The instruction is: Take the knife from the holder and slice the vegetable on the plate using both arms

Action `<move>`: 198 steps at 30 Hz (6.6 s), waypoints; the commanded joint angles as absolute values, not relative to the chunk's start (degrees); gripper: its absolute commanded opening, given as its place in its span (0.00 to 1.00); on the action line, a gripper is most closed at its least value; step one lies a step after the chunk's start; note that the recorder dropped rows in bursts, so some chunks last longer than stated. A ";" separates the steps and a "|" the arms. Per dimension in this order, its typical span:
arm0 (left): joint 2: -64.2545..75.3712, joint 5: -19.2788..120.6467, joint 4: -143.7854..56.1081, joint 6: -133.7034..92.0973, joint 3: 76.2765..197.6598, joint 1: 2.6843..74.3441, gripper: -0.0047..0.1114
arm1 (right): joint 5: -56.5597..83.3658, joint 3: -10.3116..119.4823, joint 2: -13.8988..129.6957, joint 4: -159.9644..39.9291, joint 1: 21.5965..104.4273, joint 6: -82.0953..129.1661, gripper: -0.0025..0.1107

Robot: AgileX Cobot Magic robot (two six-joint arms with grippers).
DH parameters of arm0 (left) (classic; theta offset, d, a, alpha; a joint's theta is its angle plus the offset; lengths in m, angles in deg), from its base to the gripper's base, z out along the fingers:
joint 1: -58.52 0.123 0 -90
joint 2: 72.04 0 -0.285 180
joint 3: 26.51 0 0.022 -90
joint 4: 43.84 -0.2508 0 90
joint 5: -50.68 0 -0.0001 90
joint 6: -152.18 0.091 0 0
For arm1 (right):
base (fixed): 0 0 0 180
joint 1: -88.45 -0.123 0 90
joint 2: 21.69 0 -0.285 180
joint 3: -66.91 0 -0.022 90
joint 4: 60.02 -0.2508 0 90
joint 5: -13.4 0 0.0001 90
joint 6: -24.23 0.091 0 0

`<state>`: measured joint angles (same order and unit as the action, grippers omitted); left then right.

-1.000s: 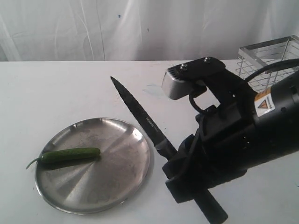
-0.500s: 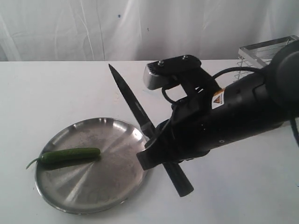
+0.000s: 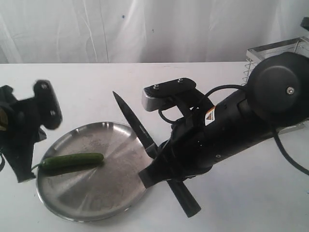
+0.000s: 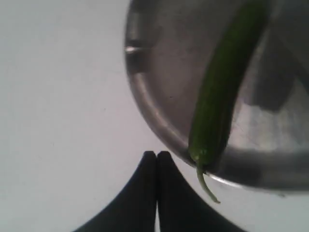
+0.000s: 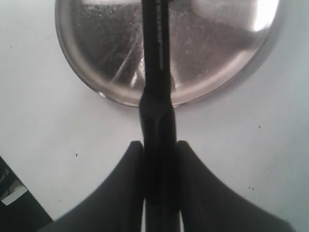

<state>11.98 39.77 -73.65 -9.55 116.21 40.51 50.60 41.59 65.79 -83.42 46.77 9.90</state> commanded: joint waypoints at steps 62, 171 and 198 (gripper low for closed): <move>40.20 20.69 -50.23 27.04 136.89 38.55 0.21 | 46.96 41.53 65.66 -82.79 46.77 13.05 0.02; 41.13 20.36 30.65 55.04 134.55 45.81 0.04 | 63.91 65.90 97.68 -69.15 40.30 34.96 0.02; 34.49 18.63 53.41 60.63 134.00 52.49 0.04 | 58.20 65.90 97.68 -69.83 40.18 37.52 0.02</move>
<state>35.55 22.79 50.38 60.24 134.14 50.79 59.09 65.67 98.45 -69.65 40.25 37.12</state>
